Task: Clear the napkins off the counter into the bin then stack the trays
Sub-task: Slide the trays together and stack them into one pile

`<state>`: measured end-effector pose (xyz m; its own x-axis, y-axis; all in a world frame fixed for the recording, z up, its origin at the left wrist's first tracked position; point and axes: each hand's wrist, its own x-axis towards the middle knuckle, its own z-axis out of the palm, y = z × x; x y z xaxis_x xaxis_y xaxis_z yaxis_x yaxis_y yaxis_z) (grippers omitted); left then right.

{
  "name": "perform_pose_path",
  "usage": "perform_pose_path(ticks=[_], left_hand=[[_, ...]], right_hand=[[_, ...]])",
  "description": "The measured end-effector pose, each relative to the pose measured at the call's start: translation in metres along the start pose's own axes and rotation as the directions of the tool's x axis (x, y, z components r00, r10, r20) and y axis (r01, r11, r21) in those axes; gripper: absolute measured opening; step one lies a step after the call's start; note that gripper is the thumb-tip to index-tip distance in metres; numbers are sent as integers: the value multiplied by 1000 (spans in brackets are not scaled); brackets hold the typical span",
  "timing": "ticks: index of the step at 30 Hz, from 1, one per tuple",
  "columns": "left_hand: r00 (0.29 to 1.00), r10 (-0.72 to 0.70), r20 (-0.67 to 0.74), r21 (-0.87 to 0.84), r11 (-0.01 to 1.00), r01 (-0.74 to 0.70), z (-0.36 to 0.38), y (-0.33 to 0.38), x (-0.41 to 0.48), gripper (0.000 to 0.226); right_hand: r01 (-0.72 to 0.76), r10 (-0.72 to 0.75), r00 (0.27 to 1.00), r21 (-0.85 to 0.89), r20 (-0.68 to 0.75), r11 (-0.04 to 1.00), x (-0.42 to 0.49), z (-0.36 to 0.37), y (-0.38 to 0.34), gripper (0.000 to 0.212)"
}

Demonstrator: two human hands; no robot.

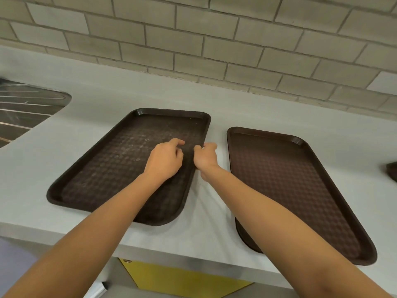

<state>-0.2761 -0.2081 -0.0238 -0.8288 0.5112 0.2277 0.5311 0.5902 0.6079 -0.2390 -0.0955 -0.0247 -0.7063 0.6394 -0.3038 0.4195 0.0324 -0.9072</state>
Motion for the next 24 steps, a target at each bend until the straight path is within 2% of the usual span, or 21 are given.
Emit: perform_pose_path(ticks=[4,7,14,24], left_hand=[[999,27,-37,29,999,-26,-4,6,6,36],[999,20,-37,112,994,-16,-7,12,12,38],[1000,1,-1,170,985,-1,6,21,19,40],[997,-52,58,205,978,39,46,51,26,41]], right_hand=[[95,-97,991,-23,-97,995,6,-25,-9,33],[108,-111,984,-30,-139,994,13,-51,-10,36],[93,-85,955,16,-284,996,32,-120,2,33],[27,-22,919,7,-393,1000,24,-212,37,32]])
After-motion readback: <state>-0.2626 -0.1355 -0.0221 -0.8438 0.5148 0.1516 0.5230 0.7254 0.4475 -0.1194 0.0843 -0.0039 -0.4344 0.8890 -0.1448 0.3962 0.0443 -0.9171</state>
